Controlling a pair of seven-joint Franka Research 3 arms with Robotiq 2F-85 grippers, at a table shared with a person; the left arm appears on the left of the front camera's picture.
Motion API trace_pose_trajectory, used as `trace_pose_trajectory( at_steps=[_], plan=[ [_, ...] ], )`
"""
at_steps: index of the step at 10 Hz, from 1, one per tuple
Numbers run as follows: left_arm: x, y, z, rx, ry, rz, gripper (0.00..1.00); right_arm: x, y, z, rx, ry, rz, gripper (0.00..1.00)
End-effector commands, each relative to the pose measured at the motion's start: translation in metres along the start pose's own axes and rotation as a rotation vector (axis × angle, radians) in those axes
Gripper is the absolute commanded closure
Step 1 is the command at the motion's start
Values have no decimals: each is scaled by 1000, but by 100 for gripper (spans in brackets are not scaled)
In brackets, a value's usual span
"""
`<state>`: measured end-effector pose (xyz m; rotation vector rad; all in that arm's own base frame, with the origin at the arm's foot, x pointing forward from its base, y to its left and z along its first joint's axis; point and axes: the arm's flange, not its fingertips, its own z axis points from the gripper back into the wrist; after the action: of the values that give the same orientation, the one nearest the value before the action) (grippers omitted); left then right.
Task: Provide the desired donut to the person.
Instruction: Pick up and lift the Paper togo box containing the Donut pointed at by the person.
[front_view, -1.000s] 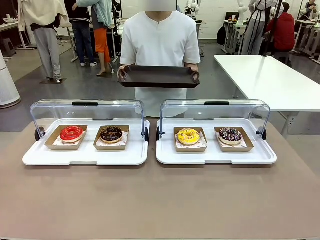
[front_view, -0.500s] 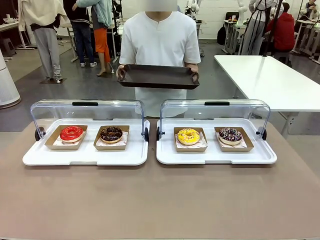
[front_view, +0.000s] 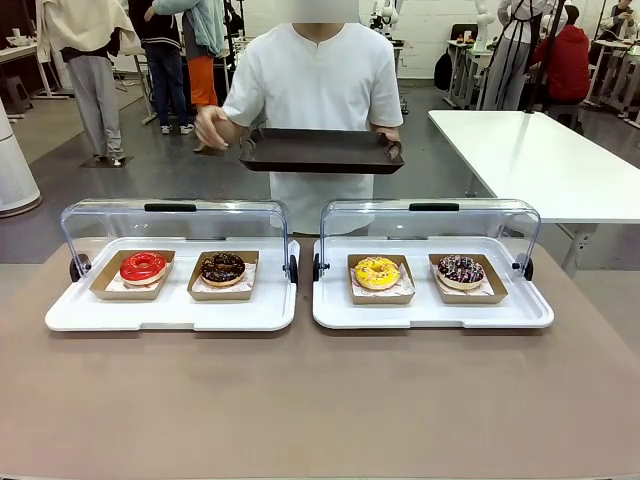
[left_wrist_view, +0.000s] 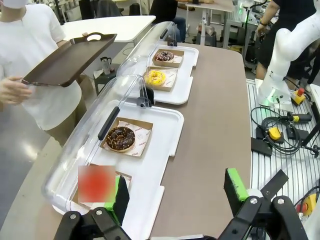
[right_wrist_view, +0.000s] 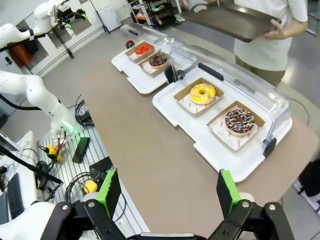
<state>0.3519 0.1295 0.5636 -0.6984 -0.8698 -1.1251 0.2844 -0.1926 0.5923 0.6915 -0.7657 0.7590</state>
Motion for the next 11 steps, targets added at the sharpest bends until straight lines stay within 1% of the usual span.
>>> trace_pose_trajectory(
  at_steps=[1,11],
  plan=[
    [1,-1,1,2,-1,-2,0,-1,0,1,-1,-4,-2,0],
    [1,-1,1,2,-1,-2,0,-1,0,1,-1,-4,-2,0]
  ],
)
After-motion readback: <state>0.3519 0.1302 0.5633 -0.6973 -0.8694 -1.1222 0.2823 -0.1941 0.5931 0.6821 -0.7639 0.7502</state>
